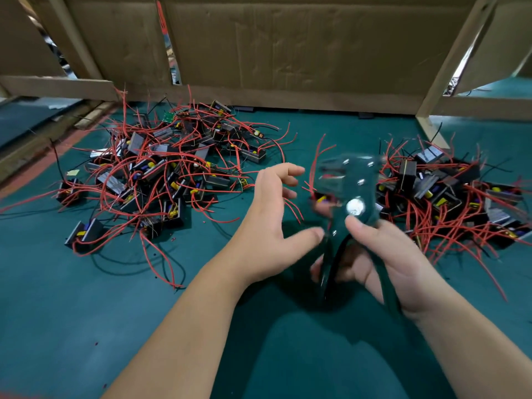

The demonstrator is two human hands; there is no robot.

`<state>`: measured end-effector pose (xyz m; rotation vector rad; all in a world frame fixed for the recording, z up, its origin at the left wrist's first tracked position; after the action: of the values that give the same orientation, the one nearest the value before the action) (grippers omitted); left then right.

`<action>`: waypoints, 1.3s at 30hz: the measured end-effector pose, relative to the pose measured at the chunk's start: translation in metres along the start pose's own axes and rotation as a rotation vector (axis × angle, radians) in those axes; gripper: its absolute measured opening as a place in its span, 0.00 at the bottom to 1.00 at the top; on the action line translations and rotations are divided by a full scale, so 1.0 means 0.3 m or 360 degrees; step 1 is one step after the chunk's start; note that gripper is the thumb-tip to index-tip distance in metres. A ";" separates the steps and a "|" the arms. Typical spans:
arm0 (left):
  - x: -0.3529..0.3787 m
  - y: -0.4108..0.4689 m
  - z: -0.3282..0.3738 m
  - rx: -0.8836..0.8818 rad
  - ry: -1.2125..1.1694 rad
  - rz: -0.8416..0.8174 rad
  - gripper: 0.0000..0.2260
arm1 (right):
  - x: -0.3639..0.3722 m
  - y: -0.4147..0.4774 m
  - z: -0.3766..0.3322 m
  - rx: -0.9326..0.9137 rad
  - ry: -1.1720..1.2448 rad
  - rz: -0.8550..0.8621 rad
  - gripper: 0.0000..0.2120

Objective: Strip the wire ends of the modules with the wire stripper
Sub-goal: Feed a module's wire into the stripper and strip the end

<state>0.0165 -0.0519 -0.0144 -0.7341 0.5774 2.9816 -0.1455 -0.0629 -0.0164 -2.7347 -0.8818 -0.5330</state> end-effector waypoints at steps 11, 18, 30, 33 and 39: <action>-0.063 0.013 -0.103 -0.0766 0.1014 0.0667 0.17 | -0.085 -0.006 -0.048 -0.0493 0.0026 0.0410 0.17; -0.115 0.003 -0.138 -0.1123 0.1233 0.0571 0.18 | -0.057 -0.018 -0.075 -0.0547 0.0050 0.0269 0.30; -0.160 0.021 -0.117 -0.0586 0.0633 0.0908 0.21 | -0.054 -0.016 -0.040 -0.0413 0.0128 0.0143 0.15; -0.172 0.022 -0.072 -0.0179 0.0375 0.1269 0.23 | -0.050 -0.018 -0.035 -0.0372 0.0141 0.0148 0.14; -0.134 0.022 -0.021 0.0143 -0.0430 0.1366 0.17 | -0.028 -0.022 -0.030 -0.0228 0.0292 0.0058 0.23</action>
<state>0.0544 -0.0575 0.0010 -0.0401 1.2564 3.6544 -0.1582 -0.0649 -0.0110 -2.7646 -0.7748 -0.8546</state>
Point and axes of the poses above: each hand's wrist, its own y-axis towards the middle knuckle, its own x-axis out of the palm, z = x × y, the point moved 2 cm from there along y, towards the middle knuckle, and after that the axes turned 3 degrees about -z, right-handed, at the moved point
